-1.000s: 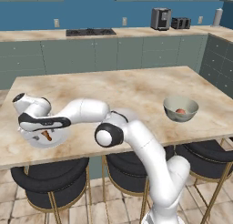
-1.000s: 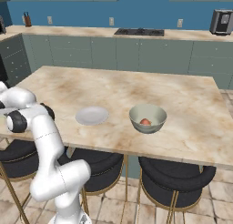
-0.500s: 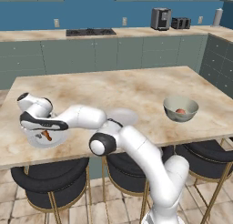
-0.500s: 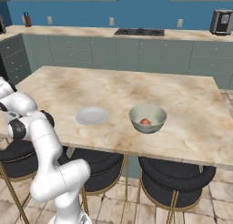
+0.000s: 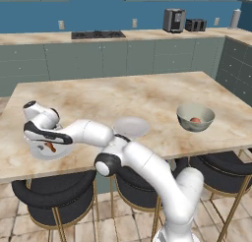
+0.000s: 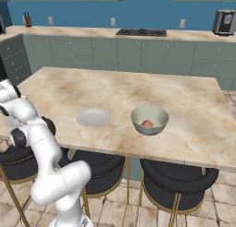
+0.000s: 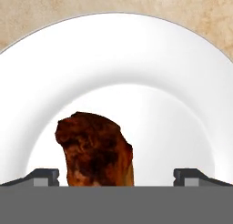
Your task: Pick the chicken drumstick and onion from their plates and place them in the bowl. Then put the bowl in the fridge.
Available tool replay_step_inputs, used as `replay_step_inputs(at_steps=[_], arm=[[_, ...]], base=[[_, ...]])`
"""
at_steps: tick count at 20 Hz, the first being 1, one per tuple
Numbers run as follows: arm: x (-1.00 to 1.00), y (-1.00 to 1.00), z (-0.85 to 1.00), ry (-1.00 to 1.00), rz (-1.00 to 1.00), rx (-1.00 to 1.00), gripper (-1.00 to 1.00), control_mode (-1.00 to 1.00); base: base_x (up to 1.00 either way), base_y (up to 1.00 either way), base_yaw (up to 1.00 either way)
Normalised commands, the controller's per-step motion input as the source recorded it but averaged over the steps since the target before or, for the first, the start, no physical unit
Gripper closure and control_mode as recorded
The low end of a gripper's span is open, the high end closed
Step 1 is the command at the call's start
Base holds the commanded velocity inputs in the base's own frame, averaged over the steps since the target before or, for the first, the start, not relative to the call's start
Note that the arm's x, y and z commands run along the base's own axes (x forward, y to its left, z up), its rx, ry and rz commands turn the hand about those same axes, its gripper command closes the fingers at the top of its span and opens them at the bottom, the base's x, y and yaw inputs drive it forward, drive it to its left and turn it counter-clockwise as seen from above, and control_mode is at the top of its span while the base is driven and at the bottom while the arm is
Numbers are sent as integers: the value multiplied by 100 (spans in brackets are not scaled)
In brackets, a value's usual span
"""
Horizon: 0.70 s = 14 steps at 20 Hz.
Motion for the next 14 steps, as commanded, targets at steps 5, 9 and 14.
replay_step_inputs(at_steps=[5,9,14], arm=[[0,13,-16,0,0,1,-100,-100],[-1,1,-10,0,-1,0,100,-100],[-12,-9,-4,3,0,1,100,-100]], base=[[0,0,0],[0,0,0],[0,0,0]])
